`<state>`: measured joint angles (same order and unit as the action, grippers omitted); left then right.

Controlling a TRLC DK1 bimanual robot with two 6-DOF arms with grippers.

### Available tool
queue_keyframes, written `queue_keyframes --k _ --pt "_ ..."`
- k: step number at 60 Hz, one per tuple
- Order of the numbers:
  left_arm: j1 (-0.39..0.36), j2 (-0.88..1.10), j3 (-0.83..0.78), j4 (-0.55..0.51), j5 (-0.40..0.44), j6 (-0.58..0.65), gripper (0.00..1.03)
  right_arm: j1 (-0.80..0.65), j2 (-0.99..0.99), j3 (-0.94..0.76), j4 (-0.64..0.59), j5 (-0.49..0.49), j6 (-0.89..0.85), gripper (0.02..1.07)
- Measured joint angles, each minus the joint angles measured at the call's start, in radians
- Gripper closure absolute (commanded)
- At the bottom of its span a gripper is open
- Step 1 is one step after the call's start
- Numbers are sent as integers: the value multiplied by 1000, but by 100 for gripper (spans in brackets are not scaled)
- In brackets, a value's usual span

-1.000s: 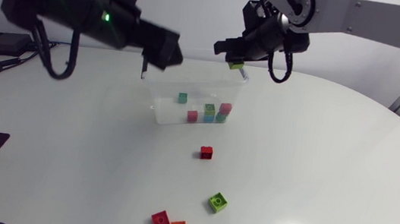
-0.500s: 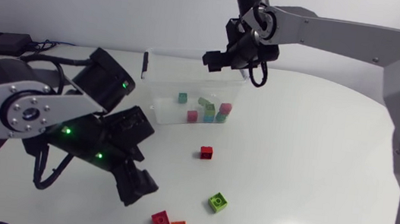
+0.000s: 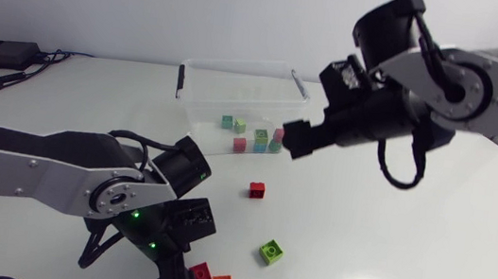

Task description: Place the duplo bricks in the container

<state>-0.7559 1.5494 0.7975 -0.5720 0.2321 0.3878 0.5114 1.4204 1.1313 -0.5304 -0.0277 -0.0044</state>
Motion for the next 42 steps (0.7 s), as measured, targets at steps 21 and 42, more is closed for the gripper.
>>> queue_keyframes --k 21,42 --pt "-39 113 0 60 1 8 78 174 -69 -305 -8 -5 12 6" --pt "21 82 10 91 35 10 91 201 112 -383 166 -2 7 7"
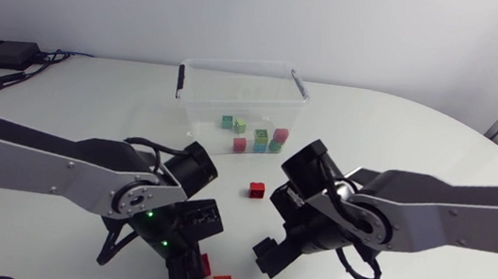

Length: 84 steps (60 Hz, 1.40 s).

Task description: Place the duplo bricks in the container

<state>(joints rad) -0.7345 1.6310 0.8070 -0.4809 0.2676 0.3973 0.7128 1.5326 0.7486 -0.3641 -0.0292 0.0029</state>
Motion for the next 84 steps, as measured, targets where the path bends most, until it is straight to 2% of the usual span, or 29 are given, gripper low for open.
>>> queue_keyframes --k 6,13,17,21,24,30,37,46,54,56,58,62,63,64,69,78,84 --pt "31 -91 14 -59 1 0 91 2 41 0 21 0 0 8" --pt "81 -193 69 -133 1 1 91 21 72 0 41 0 0 20" --pt "113 -233 113 -166 1 4 91 34 89 -2 59 0 0 36" --pt "144 -259 166 -179 2 4 91 43 103 -7 79 0 0 64" --pt "166 -269 208 -182 2 4 91 48 113 -14 89 3 -1 78" --pt "218 -269 304 -167 5 -3 91 51 114 -18 103 6 -3 80" --pt "277 -239 402 -49 12 -56 91 49 96 -29 96 8 -5 82" --pt "338 -107 529 138 11 -160 90 11 -11 -33 8 8 -11 83" --pt "362 51 643 193 -35 -226 86 -35 -103 35 -77 8 -16 83" --pt "365 99 676 204 -50 -239 81 -43 -114 60 -89 9 -20 83" --pt "367 140 704 210 -64 -246 70 -53 -123 89 -100 8 -27 83" --pt "370 216 748 222 -102 -251 46 -71 -130 142 -116 9 -34 83" --pt "370 235 758 225 -114 -253 33 -76 -130 154 -117 8 -34 83" --pt "370 251 766 228 -124 -256 26 -82 -130 169 -121 8 -35 83" --pt "376 317 798 233 -163 -268 7 -108 -130 236 -141 8 -39 83" --pt "400 337 798 237 -172 -301 5 -151 -95 389 -154 8 -42 82" --pt "410 274 754 264 -172 -313 5 -174 -43 499 -154 8 -41 82"
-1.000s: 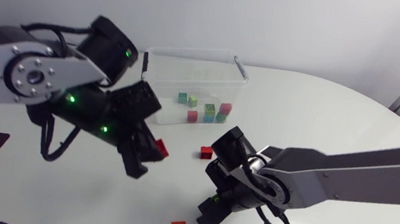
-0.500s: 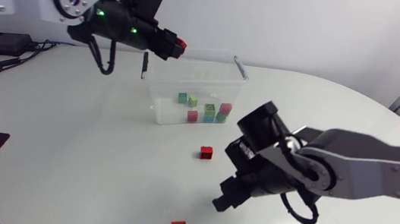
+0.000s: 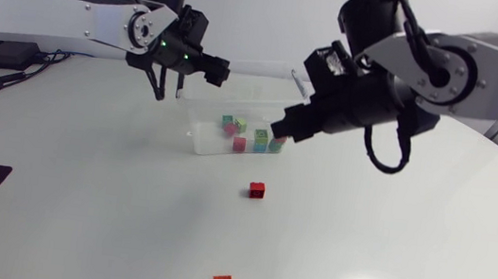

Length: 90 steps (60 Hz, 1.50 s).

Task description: Place the duplo bricks in the container

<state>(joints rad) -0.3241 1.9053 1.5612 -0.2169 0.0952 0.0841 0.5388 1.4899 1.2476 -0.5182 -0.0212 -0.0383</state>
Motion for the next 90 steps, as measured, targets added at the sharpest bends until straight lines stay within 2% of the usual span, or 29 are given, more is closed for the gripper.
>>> queue_keyframes --k 6,13,22,33,39,41,45,47,50,58,64,73,76,80,90 --pt "0 -127 -87 -4 30 -2 6 -21 65 97 2 0 0 82" --pt "-22 -307 -180 -68 83 21 6 -46 145 199 4 0 0 81" --pt "-102 -507 -348 -141 95 92 6 -68 259 332 25 3 0 80" --pt "-225 -605 -601 -198 99 170 6 -83 409 469 70 3 0 79" --pt "-292 -612 -713 -215 103 210 6 -93 507 537 90 4 -6 58" --pt "-307 -612 -735 -219 104 220 6 -99 543 563 91 3 -13 48" --pt "-337 -612 -771 -220 106 243 6 -111 608 611 88 4 -19 21" --pt "-348 -612 -783 -220 107 256 6 -118 642 637 83 4 -23 13" --pt "-368 -612 -796 -220 107 277 6 -128 679 667 71 5 -27 7" --pt "-431 -600 -820 -219 107 317 6 -142 707 684 57 7 -38 7" --pt "-473 -547 -822 -217 109 327 6 -142 649 622 62 6 -42 7" --pt "-517 -433 -822 -199 110 336 9 -127 441 381 95 -5 -65 7" --pt "-525 -401 -822 -196 110 337 10 -118 360 298 108 -8 -74 7" --pt "-529 -378 -820 -193 111 340 16 -100 255 189 123 -14 -79 7" --pt "-533 -327 -771 -205 117 340 17 -59 42 -67 137 -34 -86 7"
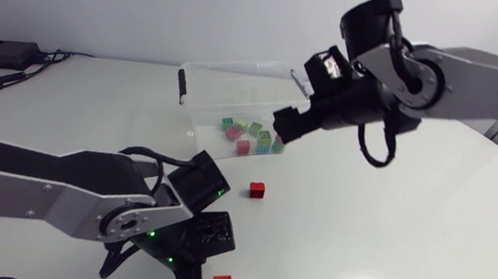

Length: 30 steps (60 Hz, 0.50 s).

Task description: Place the duplo bricks in the container

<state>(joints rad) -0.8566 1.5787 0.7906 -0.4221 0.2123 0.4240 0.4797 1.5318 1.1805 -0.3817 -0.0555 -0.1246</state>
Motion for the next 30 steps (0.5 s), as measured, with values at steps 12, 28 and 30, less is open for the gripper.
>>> queue_keyframes --k 12,28,30 --pt "-16 72 91 -82 0 0 17 30 -204 -264 0 0 0 7" --pt "-23 121 150 -165 0 0 22 71 -298 -437 16 -11 14 7" --pt "-28 132 164 -185 -8 0 25 78 -294 -450 19 -12 16 7"
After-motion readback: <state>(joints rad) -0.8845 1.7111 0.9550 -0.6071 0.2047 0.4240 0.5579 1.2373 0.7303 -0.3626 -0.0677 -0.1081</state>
